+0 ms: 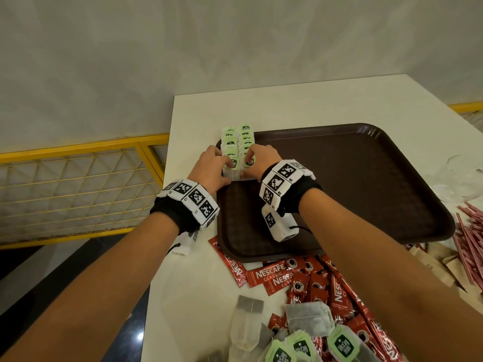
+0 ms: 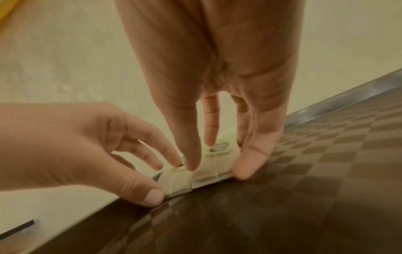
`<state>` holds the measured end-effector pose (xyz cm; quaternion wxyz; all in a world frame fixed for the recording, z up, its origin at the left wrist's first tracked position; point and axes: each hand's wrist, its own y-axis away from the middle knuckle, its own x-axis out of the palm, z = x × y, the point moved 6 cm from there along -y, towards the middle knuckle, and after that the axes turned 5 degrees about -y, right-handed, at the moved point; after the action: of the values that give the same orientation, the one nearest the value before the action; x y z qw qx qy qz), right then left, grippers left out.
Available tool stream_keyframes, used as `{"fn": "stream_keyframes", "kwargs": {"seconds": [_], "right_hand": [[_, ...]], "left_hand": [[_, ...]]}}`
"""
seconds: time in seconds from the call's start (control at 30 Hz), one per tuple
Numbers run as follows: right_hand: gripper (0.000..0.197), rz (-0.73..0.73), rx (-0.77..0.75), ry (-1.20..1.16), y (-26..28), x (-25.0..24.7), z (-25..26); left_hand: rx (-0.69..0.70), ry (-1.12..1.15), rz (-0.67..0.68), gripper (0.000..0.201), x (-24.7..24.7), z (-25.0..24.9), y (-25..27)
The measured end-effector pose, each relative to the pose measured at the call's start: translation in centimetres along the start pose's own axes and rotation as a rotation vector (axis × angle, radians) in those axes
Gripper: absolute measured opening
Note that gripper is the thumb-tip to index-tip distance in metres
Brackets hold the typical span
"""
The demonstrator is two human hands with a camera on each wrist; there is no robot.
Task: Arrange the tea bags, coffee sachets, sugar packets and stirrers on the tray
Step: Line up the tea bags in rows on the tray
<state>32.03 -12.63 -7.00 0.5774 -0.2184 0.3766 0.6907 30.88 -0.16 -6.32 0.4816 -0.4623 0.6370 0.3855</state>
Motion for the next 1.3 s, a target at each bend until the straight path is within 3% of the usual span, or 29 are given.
{"fn": "stream_keyframes", "kwargs": {"seconds": [0.4, 0.63, 0.9, 1.17, 1.3], "right_hand": [[0.038, -0.062, 0.013, 0.027, 1.1, -0.7, -0.2], [0.027, -0.051, -0.036, -0.076, 6.6, -2.2, 0.6], [0.027, 0.234, -0.124, 0.005, 17.9, 1.3, -0.5], [0.016, 0.284, -0.053, 0.161, 22.4, 2.8, -4.2], [0.028, 0.313, -0.022, 0.183, 23.5, 2.8, -5.1]], "left_hand": [[-0.014, 0.037, -0.004, 0.039, -0.8, -0.4, 0.5], [-0.025, 0.209, -0.022, 0.036, -3.5, -2.8, 4.7], [-0.013, 0.26, 0.303, 0.025, -0.9, -5.0, 15.7], [0.047, 0.099, 0.579, 0.045, 2.5, -5.0, 21.6], [0.125, 0.057, 0.554, 0.054, 3.1, -6.0, 22.0]]}}
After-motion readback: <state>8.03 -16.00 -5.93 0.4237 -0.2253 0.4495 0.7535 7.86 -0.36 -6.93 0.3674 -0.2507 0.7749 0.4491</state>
